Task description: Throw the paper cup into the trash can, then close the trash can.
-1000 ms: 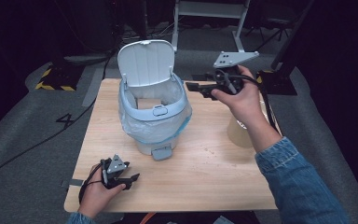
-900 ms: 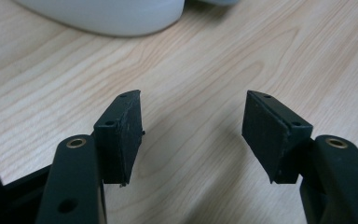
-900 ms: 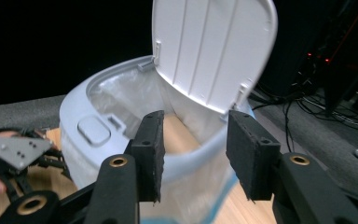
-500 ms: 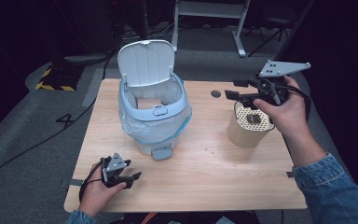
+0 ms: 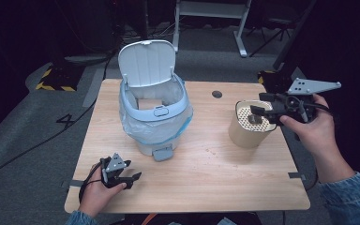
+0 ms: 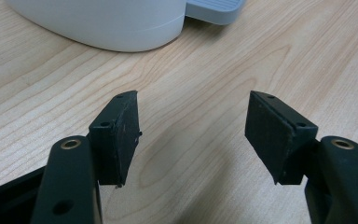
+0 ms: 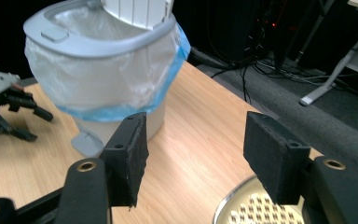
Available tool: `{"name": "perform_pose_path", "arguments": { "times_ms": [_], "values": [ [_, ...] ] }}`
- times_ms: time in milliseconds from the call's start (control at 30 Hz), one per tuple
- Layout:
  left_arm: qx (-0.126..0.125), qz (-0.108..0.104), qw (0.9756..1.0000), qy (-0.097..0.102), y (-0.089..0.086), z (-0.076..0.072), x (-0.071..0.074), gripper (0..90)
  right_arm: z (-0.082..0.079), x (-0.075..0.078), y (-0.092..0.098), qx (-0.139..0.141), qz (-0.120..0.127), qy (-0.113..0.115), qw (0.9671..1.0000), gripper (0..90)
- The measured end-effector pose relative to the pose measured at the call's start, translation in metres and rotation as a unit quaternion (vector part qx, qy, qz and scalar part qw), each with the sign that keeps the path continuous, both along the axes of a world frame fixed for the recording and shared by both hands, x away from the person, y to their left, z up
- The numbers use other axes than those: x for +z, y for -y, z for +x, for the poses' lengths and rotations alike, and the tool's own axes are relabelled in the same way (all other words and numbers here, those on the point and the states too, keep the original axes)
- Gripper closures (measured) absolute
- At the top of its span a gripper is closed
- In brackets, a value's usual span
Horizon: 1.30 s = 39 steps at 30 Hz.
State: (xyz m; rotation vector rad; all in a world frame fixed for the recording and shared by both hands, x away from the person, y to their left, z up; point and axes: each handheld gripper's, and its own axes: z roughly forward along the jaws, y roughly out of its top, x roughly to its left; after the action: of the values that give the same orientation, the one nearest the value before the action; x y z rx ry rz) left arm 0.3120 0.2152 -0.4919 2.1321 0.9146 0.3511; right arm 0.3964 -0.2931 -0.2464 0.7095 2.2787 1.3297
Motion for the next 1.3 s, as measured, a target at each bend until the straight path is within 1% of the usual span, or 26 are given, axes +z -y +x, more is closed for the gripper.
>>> {"name": "perform_pose_path", "arguments": {
  "times_ms": [67, 133, 200, 267, 333, 400, 500, 800, 1000, 1033, 1100, 1233, 1300],
  "values": [
    [0.001, -0.005, 1.0000, 0.001, 0.000, 0.000, 0.002, 35.9, -0.004, -0.006, 0.006, -0.004, -0.007, -0.007, 0.9999, 41.1],
    [0.002, -0.009, 1.0000, 0.003, -0.001, 0.000, 0.006, 35.7, -0.009, -0.014, 0.014, -0.006, -0.014, -0.015, 0.9998, 45.4],
    [0.002, -0.013, 0.9999, 0.007, -0.001, -0.001, 0.009, 35.8, -0.011, -0.020, 0.020, -0.011, -0.012, -0.022, 0.9996, 45.5],
    [0.003, -0.015, 0.9999, 0.006, -0.002, -0.001, 0.010, 35.7, -0.013, -0.029, 0.026, -0.014, -0.006, -0.030, 0.9994, 45.1],
    [0.004, -0.014, 0.9999, 0.004, -0.003, -0.002, 0.011, 35.5, -0.015, -0.039, 0.032, -0.018, -0.006, -0.037, 0.9991, 44.3],
    [0.003, -0.009, 0.9999, 0.008, -0.004, -0.002, 0.011, 35.5, -0.017, -0.048, 0.036, -0.022, -0.010, -0.042, 0.9988, 44.2],
    [0.006, -0.011, 0.9999, 0.004, -0.003, -0.002, 0.011, 35.4, -0.020, -0.064, 0.043, -0.028, -0.008, -0.050, 0.9983, 43.4],
    [0.003, -0.009, 1.0000, -0.001, -0.003, -0.001, 0.009, 35.3, -0.032, -0.107, 0.052, -0.041, -0.013, -0.054, 0.9976, 39.9],
    [0.001, -0.011, 0.9999, -0.005, -0.002, 0.000, 0.008, 35.1, -0.042, -0.144, 0.062, -0.052, -0.018, -0.066, 0.9963, 38.3],
    [0.000, -0.010, 0.9999, -0.003, -0.001, 0.000, 0.009, 35.0, -0.043, -0.151, 0.064, -0.055, -0.018, -0.070, 0.9959, 38.2],
    [-0.001, -0.015, 0.9999, -0.002, -0.001, 0.000, 0.011, 35.0, -0.046, -0.165, 0.067, -0.060, -0.021, -0.071, 0.9955, 37.8],
    [-0.003, -0.020, 0.9998, 0.001, -0.001, 0.001, 0.021, 35.2, -0.051, -0.195, 0.075, -0.069, -0.016, -0.085, 0.9938, 38.4],
    [-0.004, -0.028, 0.9996, 0.008, -0.002, 0.001, 0.028, 35.4, -0.053, -0.207, 0.079, -0.072, -0.014, -0.094, 0.9929, 39.5]
  ]
}}
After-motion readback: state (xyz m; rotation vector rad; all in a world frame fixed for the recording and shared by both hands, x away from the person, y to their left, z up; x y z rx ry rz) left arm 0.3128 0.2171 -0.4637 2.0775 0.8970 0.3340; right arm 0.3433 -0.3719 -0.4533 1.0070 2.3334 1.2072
